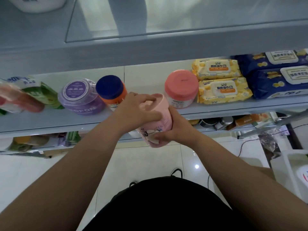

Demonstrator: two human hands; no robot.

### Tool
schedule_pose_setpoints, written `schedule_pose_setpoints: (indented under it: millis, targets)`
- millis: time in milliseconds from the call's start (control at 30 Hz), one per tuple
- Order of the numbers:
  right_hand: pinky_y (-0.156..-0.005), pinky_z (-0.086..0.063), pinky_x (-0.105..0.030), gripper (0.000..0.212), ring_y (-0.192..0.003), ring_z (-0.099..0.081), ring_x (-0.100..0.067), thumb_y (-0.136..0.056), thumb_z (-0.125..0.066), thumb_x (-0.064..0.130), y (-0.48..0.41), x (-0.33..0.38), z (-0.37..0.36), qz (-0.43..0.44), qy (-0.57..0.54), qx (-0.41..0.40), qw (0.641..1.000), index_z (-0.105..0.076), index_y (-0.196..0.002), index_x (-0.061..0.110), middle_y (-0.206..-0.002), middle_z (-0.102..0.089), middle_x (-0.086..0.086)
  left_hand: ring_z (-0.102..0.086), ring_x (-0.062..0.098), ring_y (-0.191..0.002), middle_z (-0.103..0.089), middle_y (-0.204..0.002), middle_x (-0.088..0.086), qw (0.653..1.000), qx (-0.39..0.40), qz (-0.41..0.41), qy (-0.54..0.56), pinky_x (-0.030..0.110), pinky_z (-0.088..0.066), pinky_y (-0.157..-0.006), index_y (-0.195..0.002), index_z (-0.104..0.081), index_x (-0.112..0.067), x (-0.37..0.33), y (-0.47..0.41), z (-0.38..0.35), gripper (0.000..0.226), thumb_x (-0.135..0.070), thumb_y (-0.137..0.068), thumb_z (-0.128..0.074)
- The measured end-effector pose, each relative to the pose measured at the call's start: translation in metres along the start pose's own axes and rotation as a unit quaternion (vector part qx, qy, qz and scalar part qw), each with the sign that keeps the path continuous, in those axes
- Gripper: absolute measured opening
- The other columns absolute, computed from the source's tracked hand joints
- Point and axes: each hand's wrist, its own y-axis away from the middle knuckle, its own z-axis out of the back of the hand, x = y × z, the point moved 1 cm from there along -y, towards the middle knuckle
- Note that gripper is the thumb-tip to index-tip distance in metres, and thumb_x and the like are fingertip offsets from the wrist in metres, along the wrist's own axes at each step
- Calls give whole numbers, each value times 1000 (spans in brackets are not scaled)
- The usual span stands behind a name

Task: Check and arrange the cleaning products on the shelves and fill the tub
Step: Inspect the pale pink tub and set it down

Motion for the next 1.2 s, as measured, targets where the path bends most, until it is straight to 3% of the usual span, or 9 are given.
schedule_pose_setpoints:
  millis: [100,233,333,467,667,800,900,1033,1200]
  targets:
    - [-95,-58,-48,85,-115,-68,-24,-61,-94,29,9,0,-22,7,-93,-41,995,-53,-135,33,-123,-71,1,-60,12,-90,-62,-102,-6,996,-48,8,78,31,-51,-76,-102,-65,-28,-1,15,8,30,-52,-84,-63]
    - [-97,-55,-52,92,-114,-65,-39,-67,-92,33,16,-7,-54,0,-325,-4,946,-47,-140,0,-125,-66,-23,-66,25,-102,-67,-114,8,922,-147,79,348,43,-56,-87,-108,-62,-17,27,31,12,43,-50,-84,-49]
    - [-98,-53,-54,107,-111,-66,-33,-49,-98,51,22,-1,-68,-34,-421,-8,906,-53,-135,8,-120,-71,-12,-70,18,-86,-72,-106,8,857,-93,133,489,36,-58,-74,-107,-63,-16,43,48,-4,29,-41,-100,-51]
    - [-105,-43,-69,101,-127,-55,-42,-54,-94,54,32,9,-84,-4,-475,36,879,-57,-139,12,-137,-60,-18,-74,13,-84,-78,-87,-9,872,-16,119,474,43,-59,-86,-100,-66,-28,46,69,-16,33,-47,-106,-41]
    - [-104,-46,-66,89,-122,-61,-40,-57,-93,52,46,22,-109,21,-481,-1,876,-65,-133,14,-134,-64,-18,-69,24,-107,-72,-111,1,884,-24,95,457,55,-57,-94,-119,-60,-25,65,78,-6,36,-54,-101,-47]
    - [-97,-56,-58,76,-116,-68,-37,-71,-85,43,54,37,-135,-11,-326,-161,931,-57,-136,15,-129,-69,-15,-68,19,-102,-70,-108,-1,897,-71,86,427,48,-58,-92,-117,-57,-23,71,86,-1,31,-47,-98,-57]
    - [-88,-61,-44,54,-110,-70,-25,-86,-67,43,62,43,-143,-39,-241,-234,941,-56,-137,29,-124,-71,-3,-74,24,-99,-76,-108,1,876,-20,68,476,46,-61,-84,-118,-61,-19,78,93,-1,41,-45,-90,-72]
    - [-75,-57,-40,27,-99,-61,-21,-104,-50,25,75,41,-134,-23,-260,-248,933,-67,-123,32,-103,-67,-2,-74,24,-100,-78,-106,4,803,36,53,592,48,-59,-88,-113,-66,-21,96,97,11,27,-42,-101,-54]
    - [-81,-57,-41,45,-105,-61,-20,-92,-66,37,68,43,-138,-36,-269,-195,943,-60,-135,29,-112,-65,-2,-40,41,-144,-45,-155,19,668,201,83,712,66,-25,-118,-153,-42,-17,113,96,4,80,-62,-89,-57]
